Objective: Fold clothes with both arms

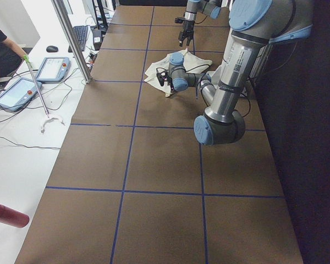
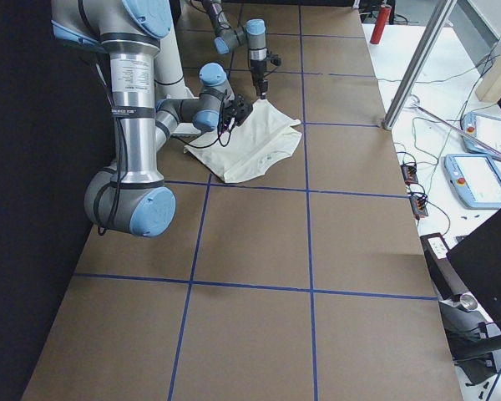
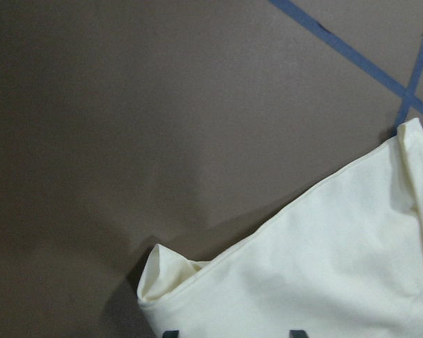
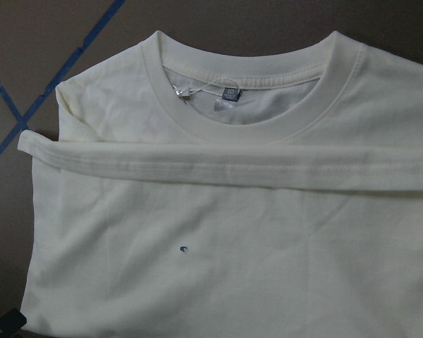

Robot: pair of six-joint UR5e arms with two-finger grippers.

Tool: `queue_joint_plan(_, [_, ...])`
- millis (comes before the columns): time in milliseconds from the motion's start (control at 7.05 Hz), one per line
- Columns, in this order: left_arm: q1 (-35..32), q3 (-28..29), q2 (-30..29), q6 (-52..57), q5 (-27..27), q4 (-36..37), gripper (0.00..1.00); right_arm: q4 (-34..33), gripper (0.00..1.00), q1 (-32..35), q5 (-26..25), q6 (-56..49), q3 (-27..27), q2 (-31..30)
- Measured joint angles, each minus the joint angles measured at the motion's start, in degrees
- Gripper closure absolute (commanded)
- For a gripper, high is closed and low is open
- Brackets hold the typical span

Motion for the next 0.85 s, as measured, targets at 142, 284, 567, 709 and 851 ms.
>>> queue_joint_plan(142, [0.13, 0.77, -0.06, 0.04, 0.15, 0.25, 0.45, -0.06, 0.0, 0.09, -0.03, 0.04, -0.34, 0.22])
queue_joint_plan(284, [0.18, 1.44, -0.19, 0.08, 0.21, 0.31, 0.56, -0.08, 0.0, 0.13, -0.04, 0.06, -0.56, 0.28])
queue_joint_plan(567, [0.22, 1.97, -0.18, 0.11, 0.21, 0.28, 1.0, -0.1, 0.0, 0.21, -0.04, 0.03, -0.96, 0.31])
queue_joint_plan(709, [0.19, 2.0, 0.0, 0.32, 0.18, 0.16, 1.0, -0.1, 0.0, 0.17, -0.06, 0.04, -1.15, 0.37])
queue_joint_plan(851, [-0.52, 1.89, 0.08, 1.75, 0.15, 0.16, 1.0, -0.1, 0.0, 0.15, -0.1, 0.06, -1.39, 0.49])
